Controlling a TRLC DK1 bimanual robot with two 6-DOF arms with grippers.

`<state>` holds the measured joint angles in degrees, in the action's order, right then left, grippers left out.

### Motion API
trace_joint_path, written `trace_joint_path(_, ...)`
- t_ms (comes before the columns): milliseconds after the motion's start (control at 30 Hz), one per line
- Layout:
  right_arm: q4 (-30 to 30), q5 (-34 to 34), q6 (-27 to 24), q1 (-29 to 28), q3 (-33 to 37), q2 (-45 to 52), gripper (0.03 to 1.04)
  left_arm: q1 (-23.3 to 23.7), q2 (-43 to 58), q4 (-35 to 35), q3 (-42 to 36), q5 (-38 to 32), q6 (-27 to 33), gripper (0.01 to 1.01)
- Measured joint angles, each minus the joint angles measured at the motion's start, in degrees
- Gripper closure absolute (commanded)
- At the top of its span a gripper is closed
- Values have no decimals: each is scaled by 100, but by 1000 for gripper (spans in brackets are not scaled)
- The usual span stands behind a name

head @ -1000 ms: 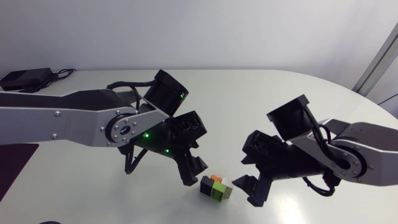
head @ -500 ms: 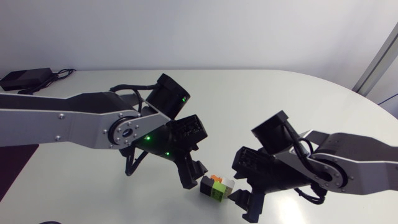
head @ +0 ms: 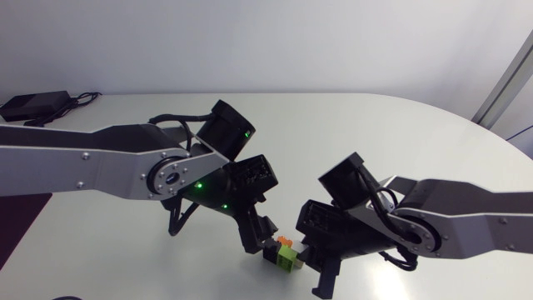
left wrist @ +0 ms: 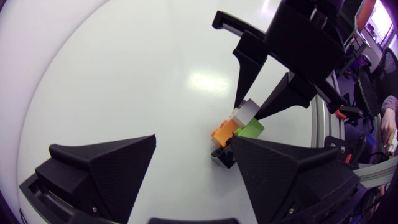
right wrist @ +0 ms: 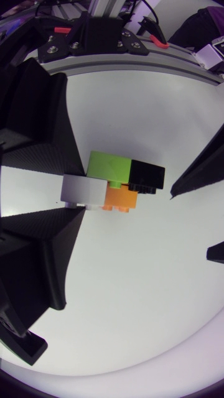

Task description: Disassemble duplo

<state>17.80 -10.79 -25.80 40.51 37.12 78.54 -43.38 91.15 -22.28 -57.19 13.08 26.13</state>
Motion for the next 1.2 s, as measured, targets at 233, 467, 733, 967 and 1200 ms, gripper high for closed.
trace_joint_path(233,-704,1305,-155,601,-188,-334,836,2,35,0,0,0,2,189)
trace_joint_path(467,-1388,2138,-404,870,-608,-544,836,129,35,0,0,0,0,189)
trace_joint_path(733,-1576,2671,-474,1434,-778,-562,836,256,269,140,-46,0,-50,189)
trace_joint_path(967,-1585,2868,-474,1580,-776,-564,836,186,393,219,-61,20,-70,190)
trace_joint_path(1200,-1593,2948,-496,1528,-750,-564,836,157,400,291,-37,17,-70,190)
